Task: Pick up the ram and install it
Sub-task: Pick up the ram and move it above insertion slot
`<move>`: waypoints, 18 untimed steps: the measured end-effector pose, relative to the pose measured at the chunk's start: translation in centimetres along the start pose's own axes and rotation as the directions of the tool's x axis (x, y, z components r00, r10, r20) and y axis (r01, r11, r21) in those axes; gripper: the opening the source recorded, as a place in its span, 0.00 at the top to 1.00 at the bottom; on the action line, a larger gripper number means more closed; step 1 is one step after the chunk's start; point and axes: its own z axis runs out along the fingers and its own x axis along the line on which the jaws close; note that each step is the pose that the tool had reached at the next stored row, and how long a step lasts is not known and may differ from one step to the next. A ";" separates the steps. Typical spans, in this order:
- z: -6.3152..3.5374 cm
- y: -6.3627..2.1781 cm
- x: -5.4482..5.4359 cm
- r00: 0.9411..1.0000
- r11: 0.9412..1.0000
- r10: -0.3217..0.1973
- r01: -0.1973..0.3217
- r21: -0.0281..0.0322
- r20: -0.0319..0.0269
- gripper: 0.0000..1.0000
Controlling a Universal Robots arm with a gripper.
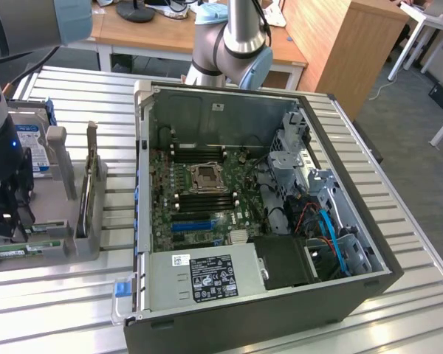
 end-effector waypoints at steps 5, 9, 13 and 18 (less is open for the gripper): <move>0.08 0.00 0.0 1.000 1.000 -0.014 0.014 0.000 0.000 0.64; 0.14 0.00 0.0 0.999 0.999 -0.038 0.038 0.001 0.000 0.64; 0.20 0.00 0.0 0.999 0.999 -0.047 0.047 0.002 0.000 0.64; 0.56 0.00 0.0 0.999 0.999 -0.049 0.049 0.002 0.000 0.64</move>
